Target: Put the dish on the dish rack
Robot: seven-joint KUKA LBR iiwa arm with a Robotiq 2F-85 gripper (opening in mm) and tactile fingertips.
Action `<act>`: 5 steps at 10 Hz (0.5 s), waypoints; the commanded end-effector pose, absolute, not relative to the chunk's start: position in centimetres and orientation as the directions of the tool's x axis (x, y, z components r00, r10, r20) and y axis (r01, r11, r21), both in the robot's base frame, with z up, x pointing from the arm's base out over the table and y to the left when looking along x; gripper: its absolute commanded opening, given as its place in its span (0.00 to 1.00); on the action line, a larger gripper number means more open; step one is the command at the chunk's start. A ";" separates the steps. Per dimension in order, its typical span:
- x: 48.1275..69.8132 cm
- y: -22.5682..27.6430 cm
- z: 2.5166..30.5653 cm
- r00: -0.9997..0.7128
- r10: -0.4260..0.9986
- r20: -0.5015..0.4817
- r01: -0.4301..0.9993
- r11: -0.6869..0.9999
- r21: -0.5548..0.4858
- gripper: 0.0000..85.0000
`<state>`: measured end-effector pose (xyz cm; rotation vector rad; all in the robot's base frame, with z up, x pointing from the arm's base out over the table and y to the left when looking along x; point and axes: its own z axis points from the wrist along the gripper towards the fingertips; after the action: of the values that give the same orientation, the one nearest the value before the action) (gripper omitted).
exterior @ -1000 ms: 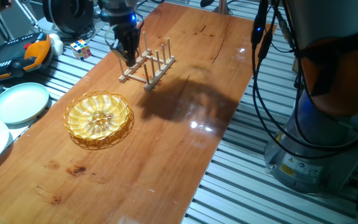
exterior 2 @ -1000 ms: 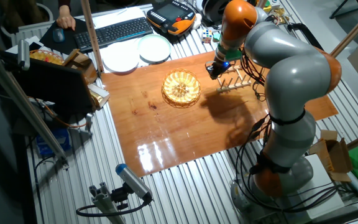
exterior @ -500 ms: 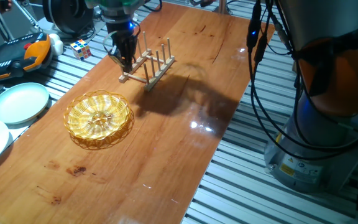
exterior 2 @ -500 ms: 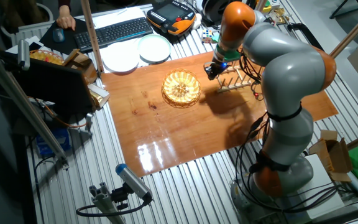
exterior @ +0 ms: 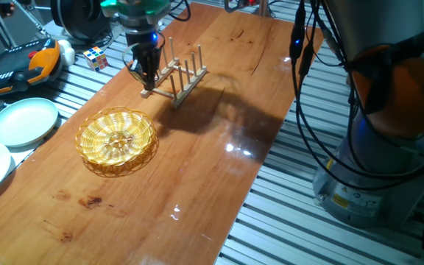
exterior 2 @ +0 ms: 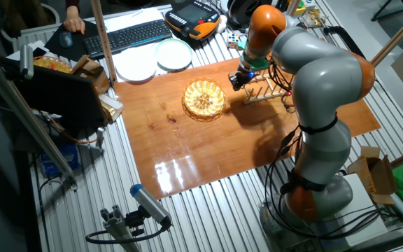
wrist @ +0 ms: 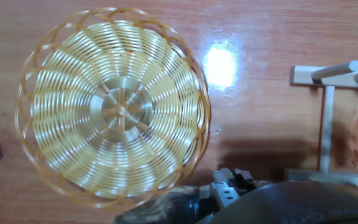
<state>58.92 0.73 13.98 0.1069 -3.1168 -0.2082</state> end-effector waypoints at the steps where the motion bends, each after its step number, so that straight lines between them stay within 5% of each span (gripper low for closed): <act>1: 59.1 0.7 13.6 -0.998 -0.067 0.010 -0.065 0.987 0.145 0.01; 5: 59.6 0.7 12.0 -0.998 -0.057 0.002 -0.056 0.983 0.177 0.01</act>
<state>59.62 0.69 11.96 0.0880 -3.1224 -0.2838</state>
